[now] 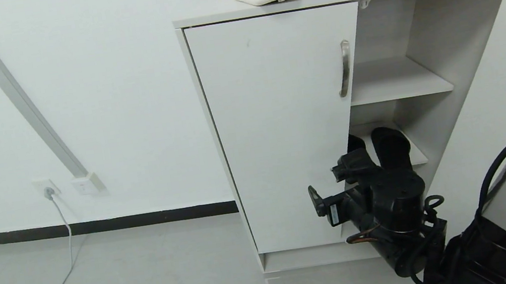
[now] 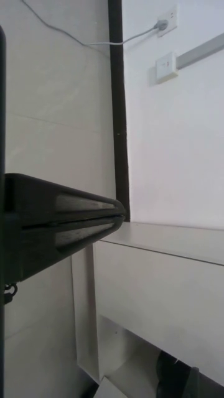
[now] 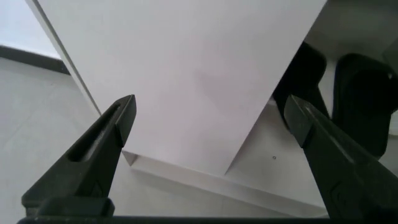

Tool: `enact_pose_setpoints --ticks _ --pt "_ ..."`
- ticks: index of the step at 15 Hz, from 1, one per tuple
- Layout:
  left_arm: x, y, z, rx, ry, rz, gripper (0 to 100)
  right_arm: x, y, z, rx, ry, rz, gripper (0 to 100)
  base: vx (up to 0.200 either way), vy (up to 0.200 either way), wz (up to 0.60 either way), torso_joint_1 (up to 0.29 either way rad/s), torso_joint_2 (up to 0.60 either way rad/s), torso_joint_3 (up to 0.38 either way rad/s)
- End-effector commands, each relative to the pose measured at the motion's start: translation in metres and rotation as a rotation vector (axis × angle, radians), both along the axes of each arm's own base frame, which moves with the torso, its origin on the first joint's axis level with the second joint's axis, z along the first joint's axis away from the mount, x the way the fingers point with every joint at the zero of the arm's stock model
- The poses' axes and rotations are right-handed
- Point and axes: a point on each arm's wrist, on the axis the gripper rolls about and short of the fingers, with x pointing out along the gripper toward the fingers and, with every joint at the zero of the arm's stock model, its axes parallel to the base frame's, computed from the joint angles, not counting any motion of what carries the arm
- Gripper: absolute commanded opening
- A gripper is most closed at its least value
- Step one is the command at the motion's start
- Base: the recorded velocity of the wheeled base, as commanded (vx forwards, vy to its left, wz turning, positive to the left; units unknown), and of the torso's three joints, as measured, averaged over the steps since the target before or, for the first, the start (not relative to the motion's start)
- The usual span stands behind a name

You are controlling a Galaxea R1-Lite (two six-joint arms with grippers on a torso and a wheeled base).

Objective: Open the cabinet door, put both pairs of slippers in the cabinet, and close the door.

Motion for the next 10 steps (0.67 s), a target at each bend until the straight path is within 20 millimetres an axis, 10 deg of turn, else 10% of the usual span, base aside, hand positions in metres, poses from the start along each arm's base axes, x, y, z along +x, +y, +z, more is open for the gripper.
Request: enact_pose_setpoints --ticks 1,10 --pt "0.0001 0.0 -0.0003 0.0 0.004 0.0 0 -0.0018 -0.0018 0.004 0.004 -0.005 0.0 100 0.0 0.0 0.0 0.007 -0.06 -0.32" --pt "0.0001 0.0 -0.0003 0.0 0.004 0.0 0 -0.0036 -0.0044 0.0052 0.003 -0.004 -0.002 100 0.0 0.0 0.0 0.085 -0.48 -0.352"
